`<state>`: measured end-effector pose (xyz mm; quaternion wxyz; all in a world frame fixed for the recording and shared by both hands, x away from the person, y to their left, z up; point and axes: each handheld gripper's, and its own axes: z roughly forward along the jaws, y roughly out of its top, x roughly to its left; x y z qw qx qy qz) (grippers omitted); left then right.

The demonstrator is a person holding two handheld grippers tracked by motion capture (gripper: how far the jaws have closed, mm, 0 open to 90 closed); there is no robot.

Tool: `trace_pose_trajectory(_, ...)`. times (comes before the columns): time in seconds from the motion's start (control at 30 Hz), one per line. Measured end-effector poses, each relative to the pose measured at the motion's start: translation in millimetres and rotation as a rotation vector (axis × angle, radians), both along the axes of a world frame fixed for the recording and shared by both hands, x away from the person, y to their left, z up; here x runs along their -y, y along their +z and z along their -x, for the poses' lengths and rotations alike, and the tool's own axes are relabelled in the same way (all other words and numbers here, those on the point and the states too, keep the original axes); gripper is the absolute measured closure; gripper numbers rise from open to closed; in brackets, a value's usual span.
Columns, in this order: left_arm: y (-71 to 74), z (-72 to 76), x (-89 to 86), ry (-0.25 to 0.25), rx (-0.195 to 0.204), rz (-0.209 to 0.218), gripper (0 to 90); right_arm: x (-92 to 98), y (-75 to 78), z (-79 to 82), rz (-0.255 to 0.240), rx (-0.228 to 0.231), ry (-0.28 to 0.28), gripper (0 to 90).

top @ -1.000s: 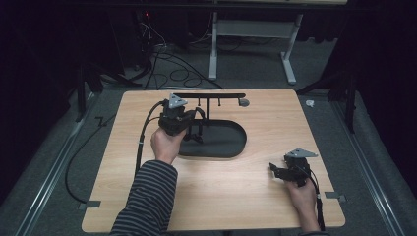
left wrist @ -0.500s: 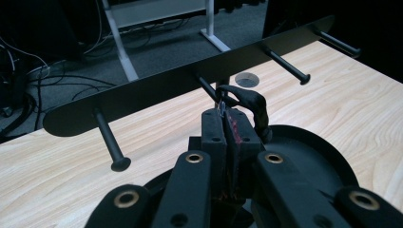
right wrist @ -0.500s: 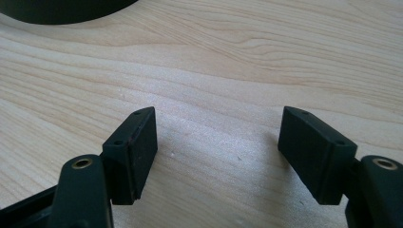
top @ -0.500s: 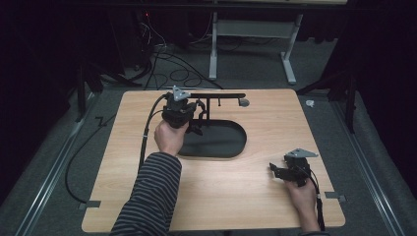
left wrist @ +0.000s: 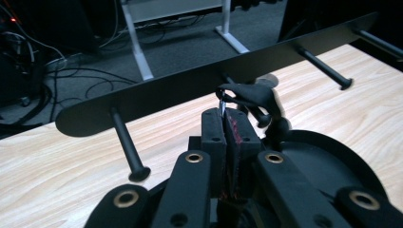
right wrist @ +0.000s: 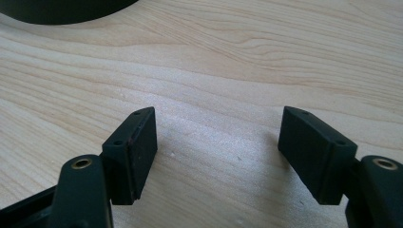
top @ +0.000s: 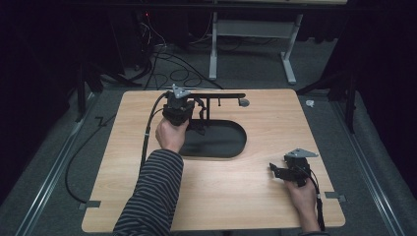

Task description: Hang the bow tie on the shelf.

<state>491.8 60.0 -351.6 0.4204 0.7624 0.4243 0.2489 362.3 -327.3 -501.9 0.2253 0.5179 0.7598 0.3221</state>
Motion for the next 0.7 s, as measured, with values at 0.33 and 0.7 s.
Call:
trace_pose_trajectory(0.33,-5.1,-2.2,3.8,0.021,-0.007,-0.029,85.9,0.2,0.0,0.0,-0.003,-0.001,-0.001,30.6)
trace_pose_trajectory(0.7,-2.8,6.1,-5.1,-0.001,-0.022,-0.025,80.9,-0.1,0.0,0.0,0.001,0.000,0.000,30.6)
